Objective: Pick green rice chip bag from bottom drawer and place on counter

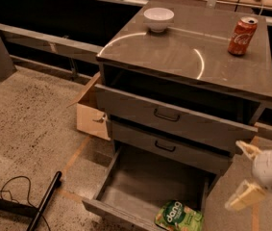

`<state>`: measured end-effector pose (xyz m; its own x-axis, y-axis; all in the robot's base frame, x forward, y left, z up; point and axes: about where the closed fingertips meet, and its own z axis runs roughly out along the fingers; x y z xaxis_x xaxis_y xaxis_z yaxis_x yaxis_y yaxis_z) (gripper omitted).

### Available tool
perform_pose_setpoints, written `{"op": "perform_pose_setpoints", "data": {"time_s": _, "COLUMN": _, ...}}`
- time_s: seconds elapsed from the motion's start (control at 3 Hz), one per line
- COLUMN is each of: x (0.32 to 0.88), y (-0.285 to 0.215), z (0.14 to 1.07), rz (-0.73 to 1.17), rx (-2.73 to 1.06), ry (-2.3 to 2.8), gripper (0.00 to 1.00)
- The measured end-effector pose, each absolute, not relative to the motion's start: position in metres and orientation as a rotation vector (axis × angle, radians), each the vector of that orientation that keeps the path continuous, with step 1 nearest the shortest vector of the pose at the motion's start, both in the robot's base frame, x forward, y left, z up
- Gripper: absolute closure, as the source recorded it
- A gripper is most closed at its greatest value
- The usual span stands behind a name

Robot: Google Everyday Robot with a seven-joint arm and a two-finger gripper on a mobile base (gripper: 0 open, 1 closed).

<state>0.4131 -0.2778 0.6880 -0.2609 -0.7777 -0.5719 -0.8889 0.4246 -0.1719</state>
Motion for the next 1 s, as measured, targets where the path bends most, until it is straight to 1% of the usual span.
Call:
{"op": "perform_pose_setpoints", "data": {"time_s": 0.33, "x": 0.403, "y": -0.296, "z": 0.608, "rz": 0.302, "rx": -1.308, "ry": 2.131, "gripper": 0.0}}
{"op": "perform_pose_setpoints", "data": {"time_s": 0.67, "x": 0.398, "y": -0.303, "z": 0.544, "rz": 0.348, "rx": -1.245, "ry": 2.134, "gripper": 0.0}}
{"op": "perform_pose_setpoints", "data": {"time_s": 1.0, "x": 0.399, "y": -0.295, "z": 0.488, "rz": 0.398, "rx": -1.192, "ry": 2.118, "gripper": 0.0}}
